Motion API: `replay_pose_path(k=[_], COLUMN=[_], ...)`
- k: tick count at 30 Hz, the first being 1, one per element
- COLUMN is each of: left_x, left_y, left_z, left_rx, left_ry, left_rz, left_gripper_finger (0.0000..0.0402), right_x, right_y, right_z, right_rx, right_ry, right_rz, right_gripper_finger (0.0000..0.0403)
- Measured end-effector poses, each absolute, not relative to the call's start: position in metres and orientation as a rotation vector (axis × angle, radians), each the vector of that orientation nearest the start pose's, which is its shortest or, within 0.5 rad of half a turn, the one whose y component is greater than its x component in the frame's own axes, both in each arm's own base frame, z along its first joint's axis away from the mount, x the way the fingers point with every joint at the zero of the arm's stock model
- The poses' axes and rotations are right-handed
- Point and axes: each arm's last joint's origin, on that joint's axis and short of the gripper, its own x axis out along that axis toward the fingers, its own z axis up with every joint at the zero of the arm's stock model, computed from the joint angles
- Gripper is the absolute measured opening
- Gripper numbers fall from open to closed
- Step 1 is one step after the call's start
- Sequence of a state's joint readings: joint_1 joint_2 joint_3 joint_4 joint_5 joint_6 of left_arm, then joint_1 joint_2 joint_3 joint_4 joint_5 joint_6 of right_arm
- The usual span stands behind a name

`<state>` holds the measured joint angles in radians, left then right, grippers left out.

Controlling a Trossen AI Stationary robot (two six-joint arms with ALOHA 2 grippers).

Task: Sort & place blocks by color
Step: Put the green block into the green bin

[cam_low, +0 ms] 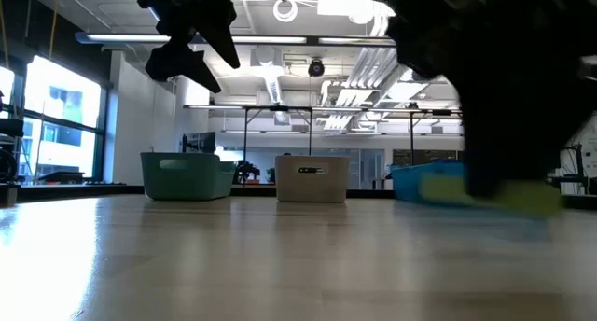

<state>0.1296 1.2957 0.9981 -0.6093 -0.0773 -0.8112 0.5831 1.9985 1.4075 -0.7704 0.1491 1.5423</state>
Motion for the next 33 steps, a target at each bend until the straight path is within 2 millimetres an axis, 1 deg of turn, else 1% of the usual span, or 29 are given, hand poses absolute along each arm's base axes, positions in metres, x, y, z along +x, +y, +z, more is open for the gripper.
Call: replay_pose_path(k=[6, 12, 14, 19, 25, 28, 33], left_x=[0.257, 0.257, 0.256, 0.253, 0.247, 0.247, 0.245], left_y=[0.044, 0.056, 0.061, 0.076, 0.095, 0.104, 0.119], left_z=[0.268, 0.270, 0.270, 0.271, 0.271, 0.274, 0.279], left_rx=[-0.848, -0.891, -0.910, -0.947, -0.976, -0.984, -0.983], left_ry=[0.772, 0.739, 0.721, 0.685, 0.642, 0.593, 0.503], left_rz=[0.537, 0.530, 0.538, 0.590, 0.652, 0.666, 0.686], left_gripper_finger=[0.0232, 0.0232, 0.0232, 0.0232, 0.0232, 0.0232, 0.0232], right_x=[0.332, 0.345, 0.350, 0.363, 0.376, 0.381, 0.390], right_y=[0.191, 0.161, 0.146, 0.107, 0.061, 0.041, 0.010], right_z=[0.184, 0.206, 0.214, 0.229, 0.238, 0.241, 0.246], right_rx=[0.752, 0.664, 0.646, 0.588, 0.485, 0.402, 0.206], right_ry=[1.128, 1.045, 1.008, 0.948, 0.901, 0.881, 0.834], right_rz=[-0.581, -0.527, -0.521, -0.505, -0.467, -0.443, -0.382], right_gripper_finger=[0.0094, 0.0095, 0.0095, 0.0095, 0.0096, 0.0096, 0.0096])
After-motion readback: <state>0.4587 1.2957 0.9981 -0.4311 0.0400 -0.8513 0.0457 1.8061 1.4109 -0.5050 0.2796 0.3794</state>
